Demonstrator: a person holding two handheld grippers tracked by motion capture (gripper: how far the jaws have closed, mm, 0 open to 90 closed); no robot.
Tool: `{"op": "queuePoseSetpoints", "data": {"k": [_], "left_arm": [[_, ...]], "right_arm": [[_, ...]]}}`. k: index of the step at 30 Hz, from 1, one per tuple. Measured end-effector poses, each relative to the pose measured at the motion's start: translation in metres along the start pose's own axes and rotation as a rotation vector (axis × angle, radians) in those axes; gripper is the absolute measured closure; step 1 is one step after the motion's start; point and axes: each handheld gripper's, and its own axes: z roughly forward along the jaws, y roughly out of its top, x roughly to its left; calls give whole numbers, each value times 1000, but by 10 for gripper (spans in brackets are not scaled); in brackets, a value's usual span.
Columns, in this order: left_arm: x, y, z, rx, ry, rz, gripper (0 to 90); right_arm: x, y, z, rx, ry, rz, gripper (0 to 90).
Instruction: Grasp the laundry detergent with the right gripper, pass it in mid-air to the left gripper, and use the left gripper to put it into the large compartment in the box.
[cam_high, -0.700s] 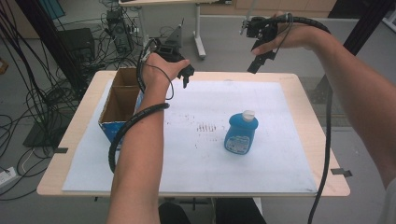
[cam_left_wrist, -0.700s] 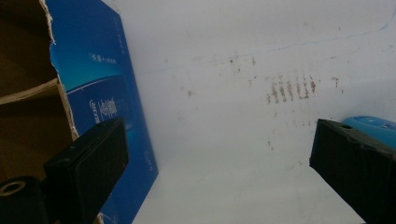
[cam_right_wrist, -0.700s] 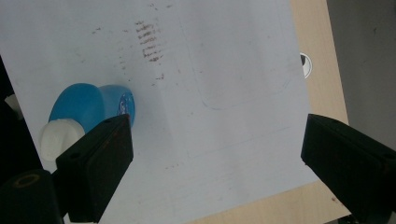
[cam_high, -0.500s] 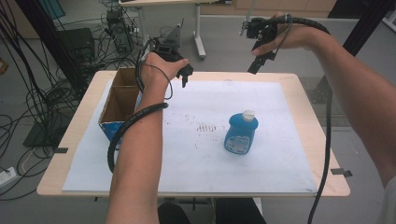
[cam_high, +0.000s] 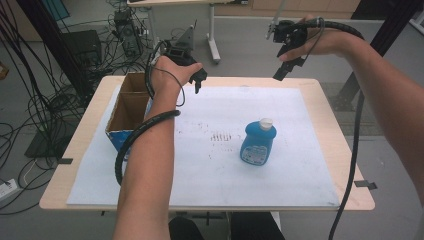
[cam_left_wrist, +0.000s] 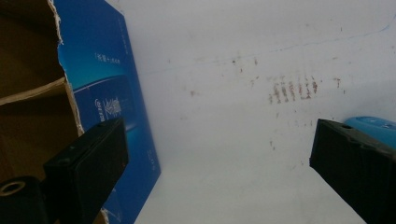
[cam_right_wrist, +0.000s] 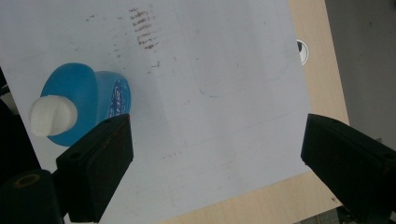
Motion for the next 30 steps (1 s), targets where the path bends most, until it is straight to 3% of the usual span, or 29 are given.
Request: {"op": "queuePoseSetpoints", "data": {"k": [5,9,18,30], "left_arm": [[0,-1,-1,0,-1,4,51],[0,-2,-1,-5,-5,3,50],[-1,-4,-2,-11,-8,9,50],[-4,-11,-8,-21,-2,19,49]], "right_arm": [[1,-18,-4,-13,-2,18,93],[3,-33,-8,-57,3,31,93],[11,-56,-8,-53,2,40,89],[37,-95,-6,-73,11,44,78]]}}
